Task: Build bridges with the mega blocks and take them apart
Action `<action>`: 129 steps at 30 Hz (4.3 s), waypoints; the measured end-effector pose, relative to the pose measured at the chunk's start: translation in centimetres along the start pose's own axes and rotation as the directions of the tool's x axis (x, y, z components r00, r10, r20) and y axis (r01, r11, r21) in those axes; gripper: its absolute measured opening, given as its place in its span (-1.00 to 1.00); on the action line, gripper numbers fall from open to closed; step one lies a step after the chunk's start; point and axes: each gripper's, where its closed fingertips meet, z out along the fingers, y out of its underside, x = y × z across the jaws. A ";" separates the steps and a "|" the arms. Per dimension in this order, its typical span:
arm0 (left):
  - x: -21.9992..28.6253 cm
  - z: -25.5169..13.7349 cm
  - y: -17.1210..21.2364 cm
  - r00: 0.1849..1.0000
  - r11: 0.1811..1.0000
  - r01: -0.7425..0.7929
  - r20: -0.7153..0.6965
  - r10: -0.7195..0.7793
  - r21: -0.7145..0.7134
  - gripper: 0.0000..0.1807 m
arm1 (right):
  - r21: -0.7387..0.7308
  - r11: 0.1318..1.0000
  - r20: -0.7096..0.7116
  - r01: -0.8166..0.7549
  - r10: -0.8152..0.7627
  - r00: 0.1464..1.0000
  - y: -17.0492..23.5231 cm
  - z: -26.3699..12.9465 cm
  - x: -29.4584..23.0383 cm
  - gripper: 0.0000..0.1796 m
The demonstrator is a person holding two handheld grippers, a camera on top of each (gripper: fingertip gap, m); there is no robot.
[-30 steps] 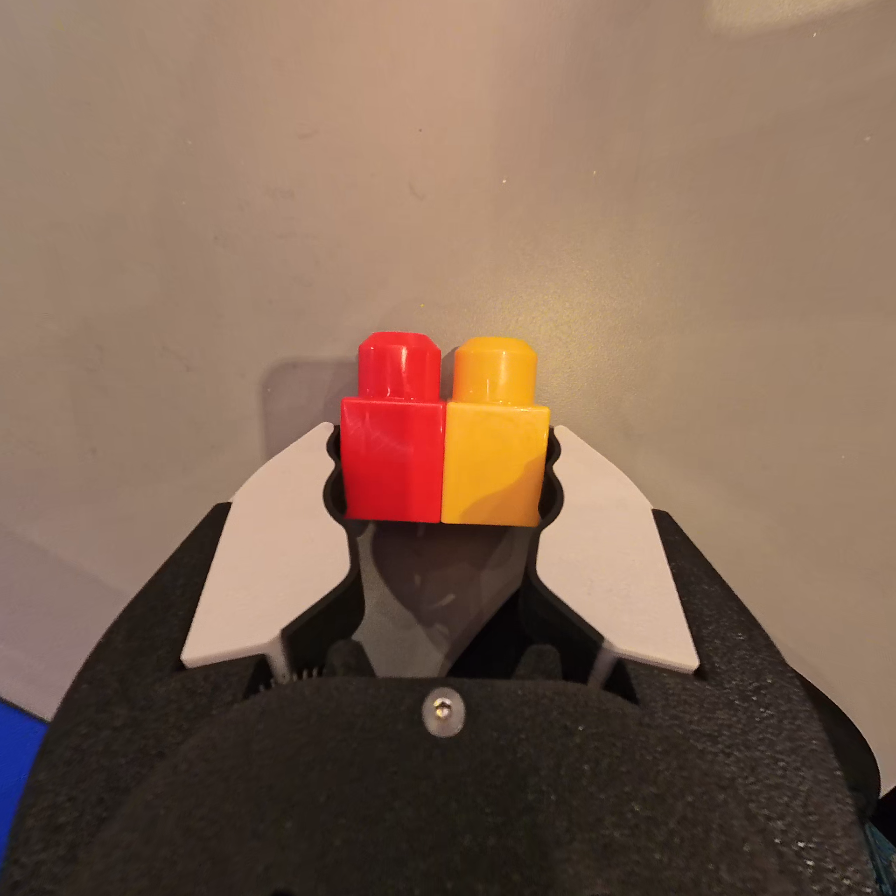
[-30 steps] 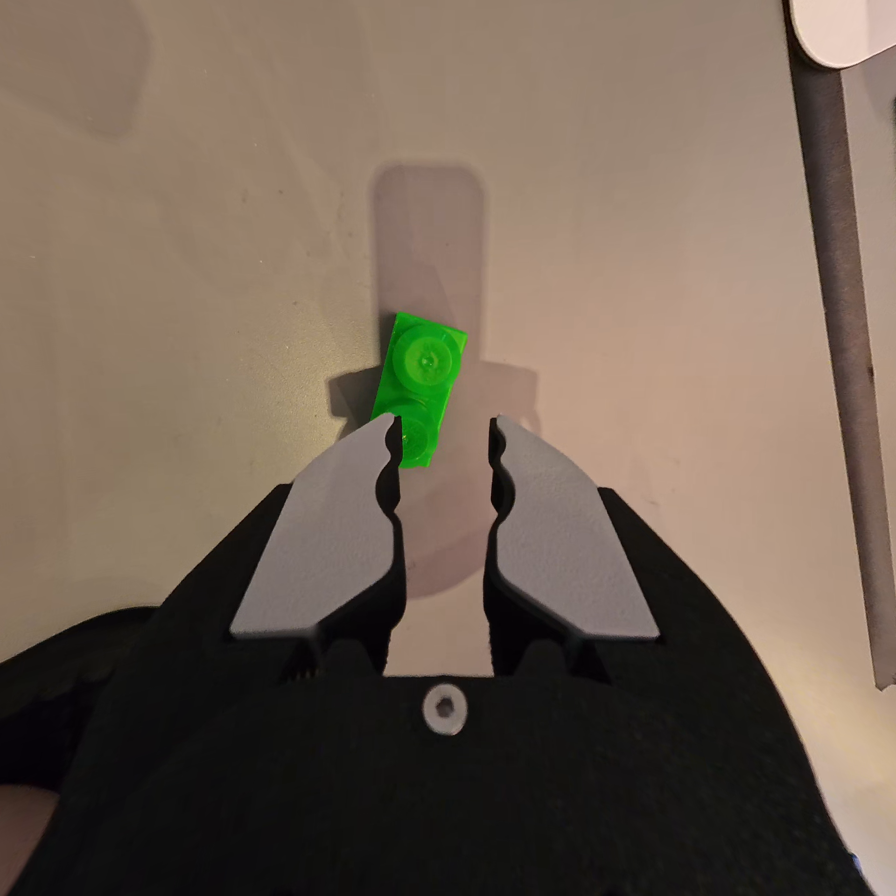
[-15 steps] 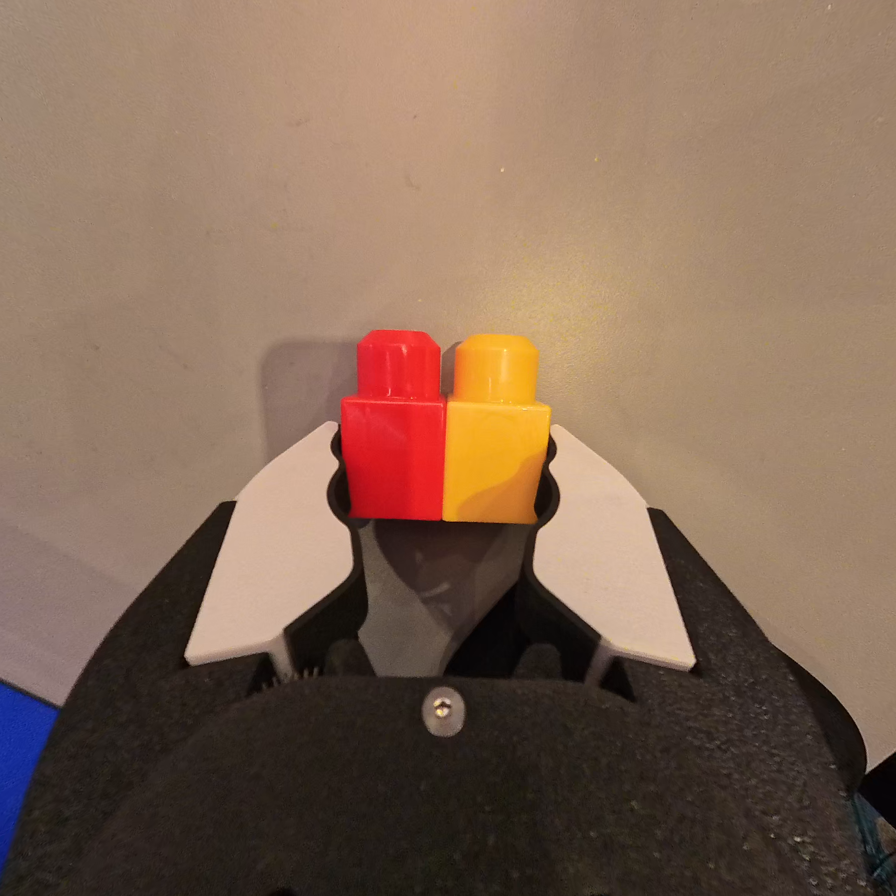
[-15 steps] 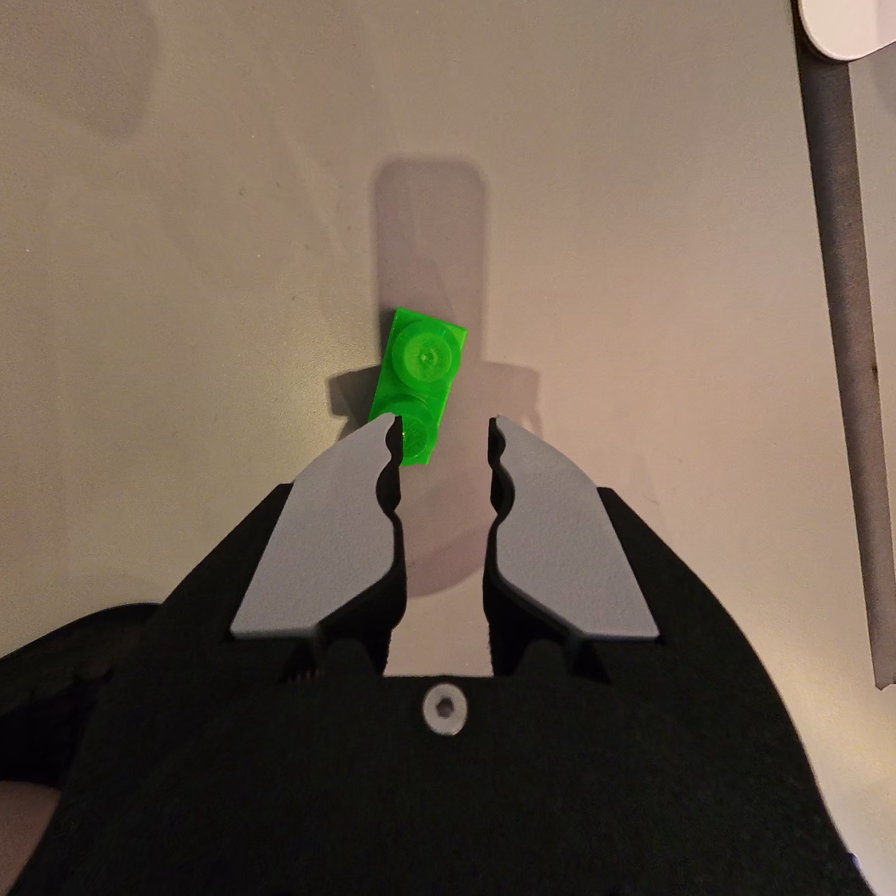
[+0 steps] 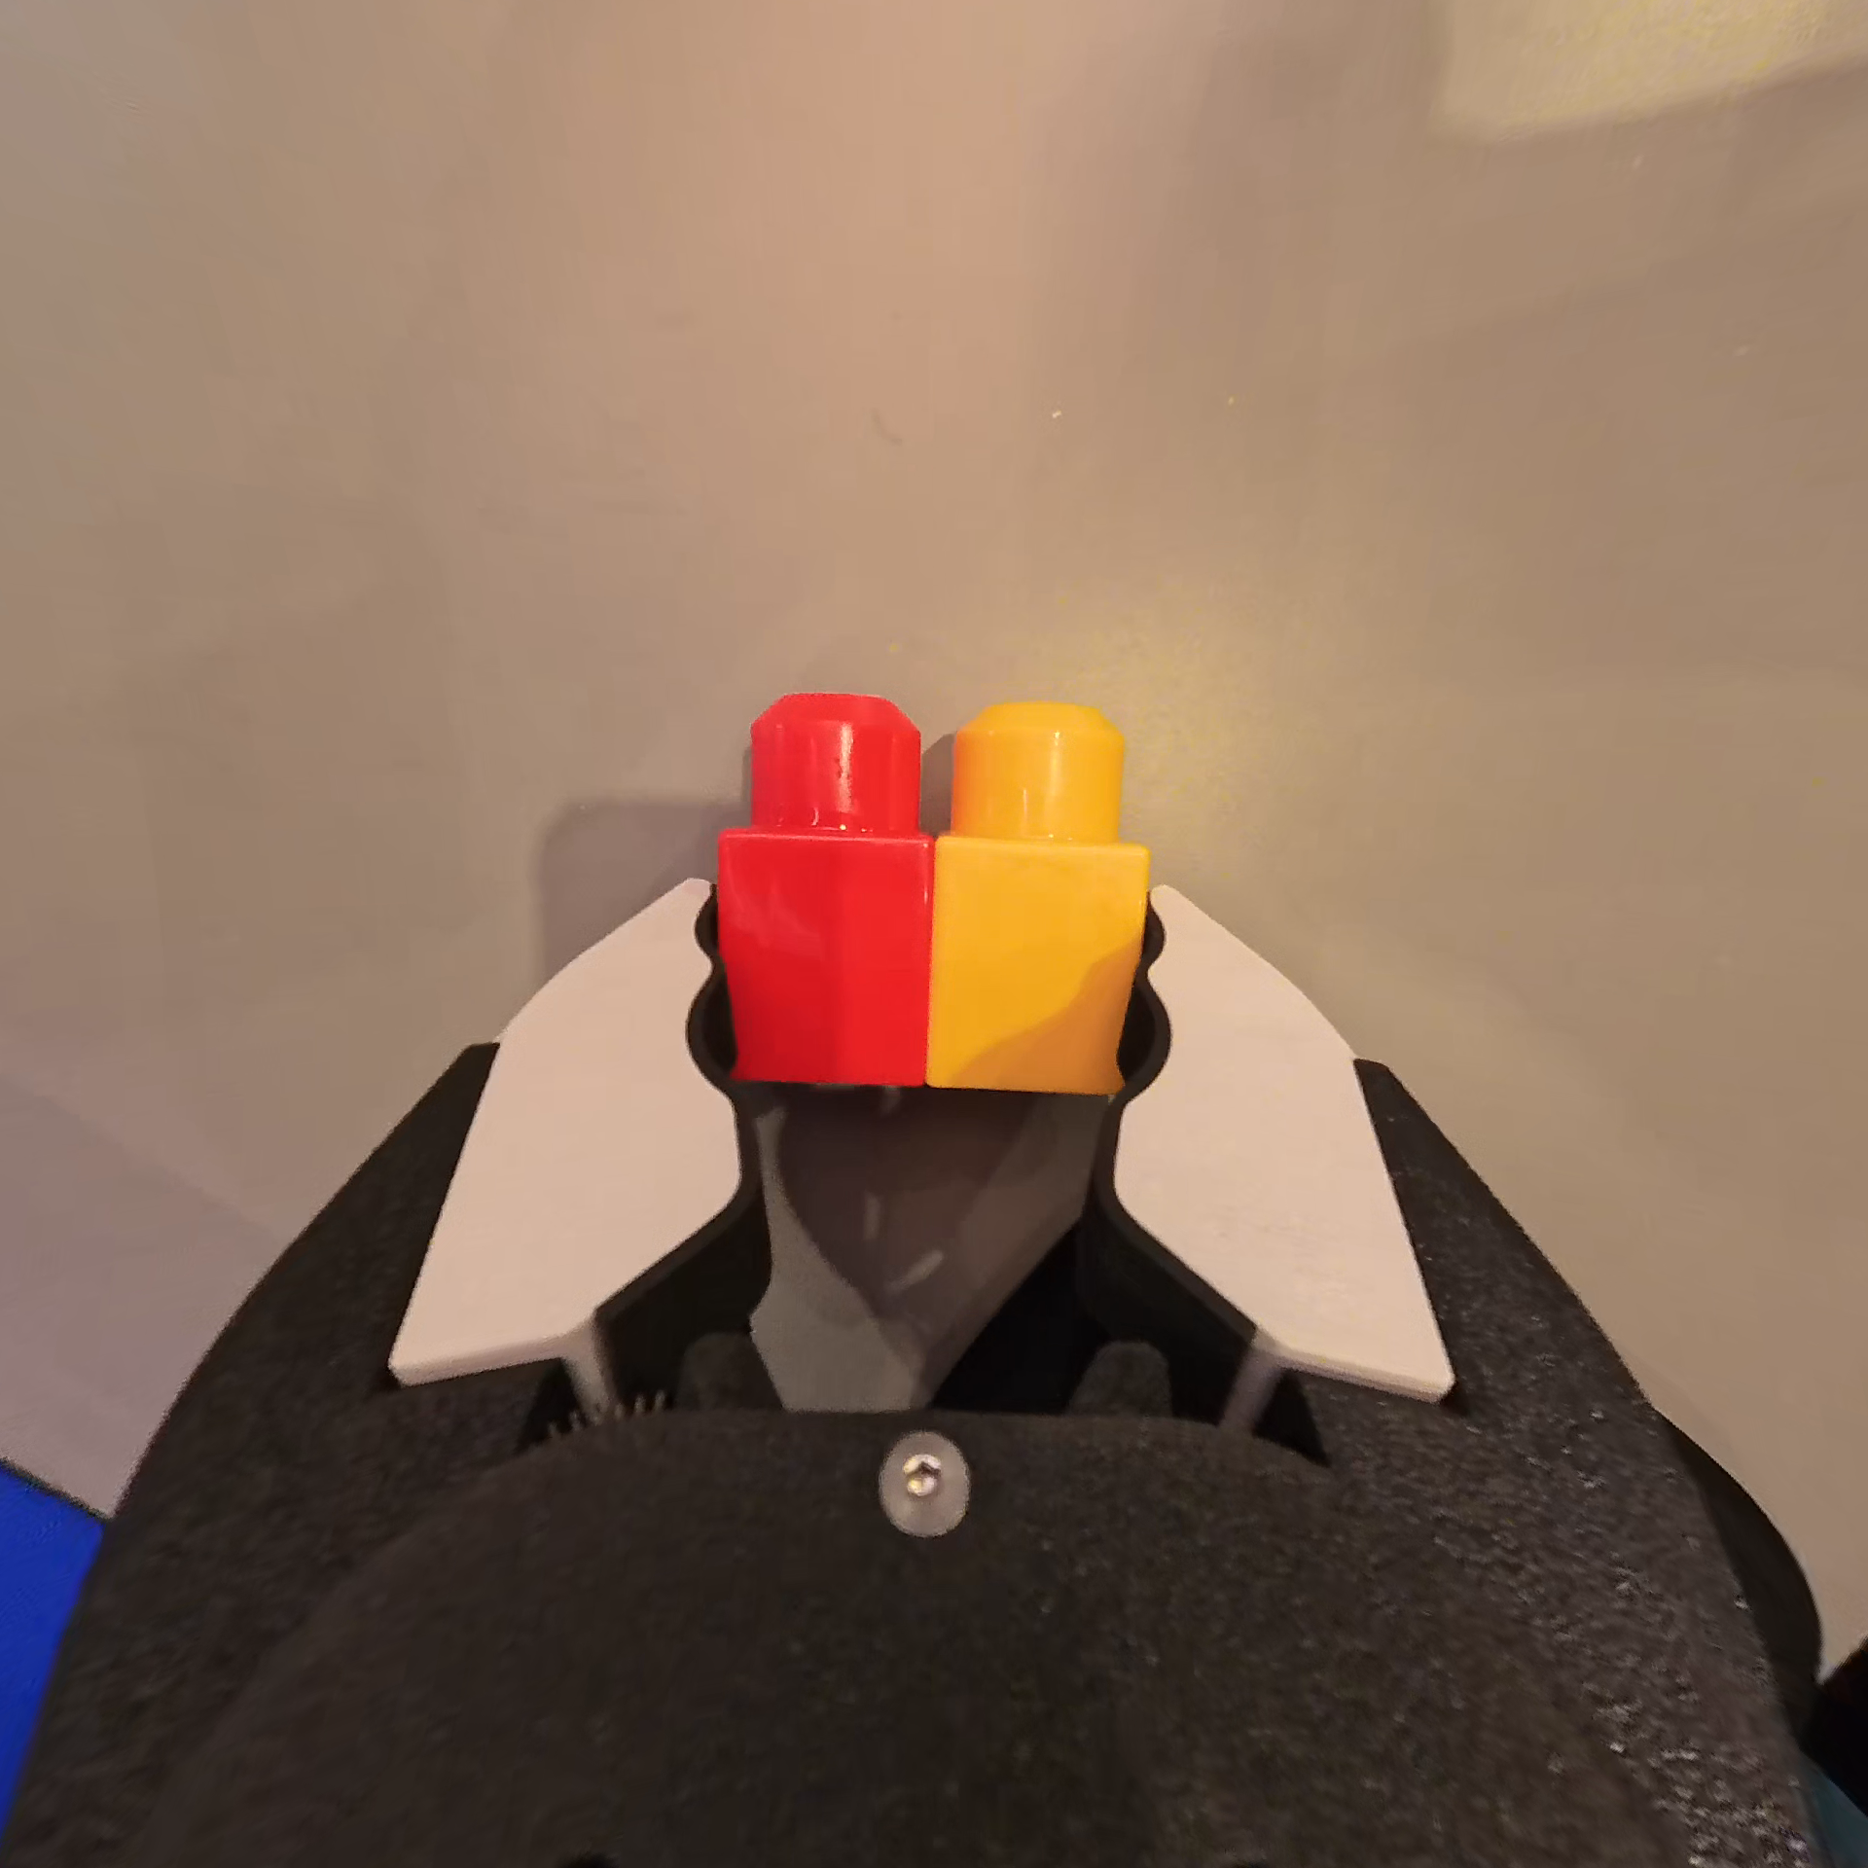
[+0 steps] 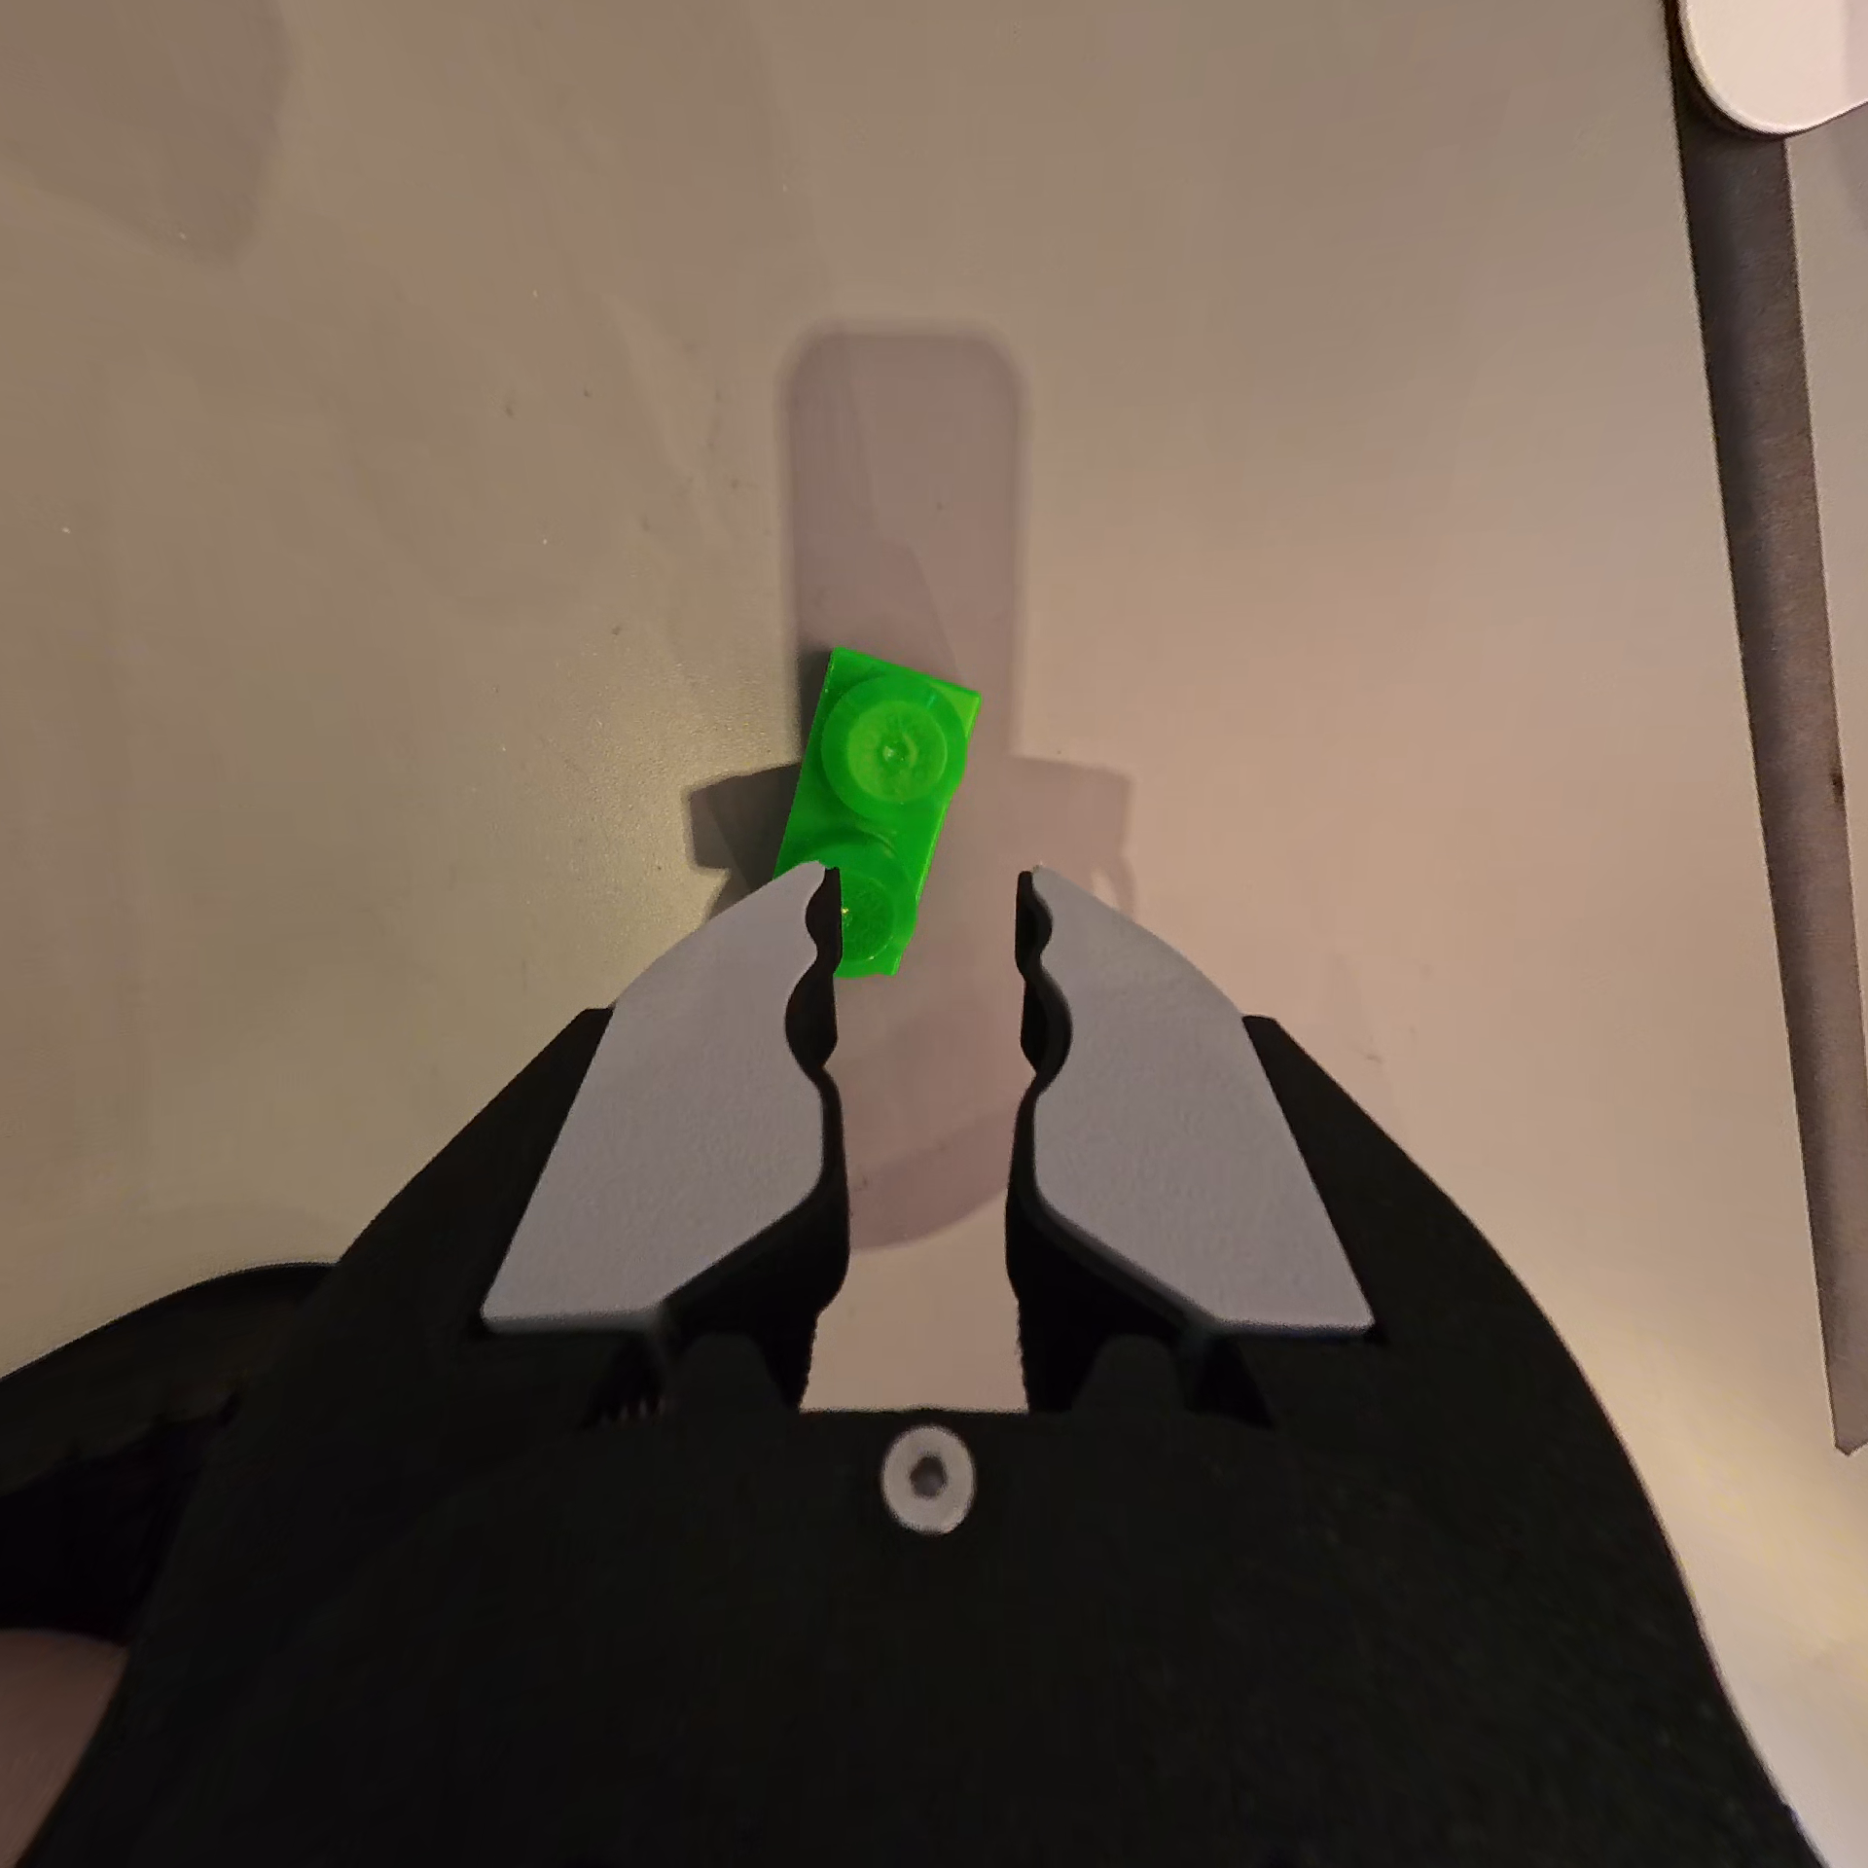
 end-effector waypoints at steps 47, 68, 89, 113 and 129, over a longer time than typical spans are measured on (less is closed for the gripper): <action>2.8 -13.5 -22.8 0.985 0.347 -0.127 0.077 0.154 0.929 -0.17 | -0.035 0.981 0.111 -0.189 0.192 0.975 -0.6 2.6 -1.3 -0.59; 3.9 -8.6 -22.4 0.967 0.460 -0.220 0.130 0.219 0.860 -0.17 | 0.327 0.876 0.359 -0.354 0.231 0.904 -5.0 -5.3 -1.9 -0.63; 5.8 -4.4 -22.3 0.822 0.548 -0.568 0.460 0.337 0.614 -0.17 | 0.419 0.682 0.695 -0.600 0.185 0.695 -11.6 -11.9 -6.1 -0.63; 6.7 -6.1 -22.2 0.851 0.531 -0.525 0.409 0.330 0.665 -0.18 | 0.482 0.710 0.645 -0.513 0.108 0.756 -12.7 -11.1 -7.1 -0.63; 6.5 -7.0 -22.3 0.832 0.507 -0.552 0.478 0.281 0.662 -0.18 | 0.517 0.648 0.725 -0.560 0.017 0.689 -13.4 -11.8 -7.2 -0.63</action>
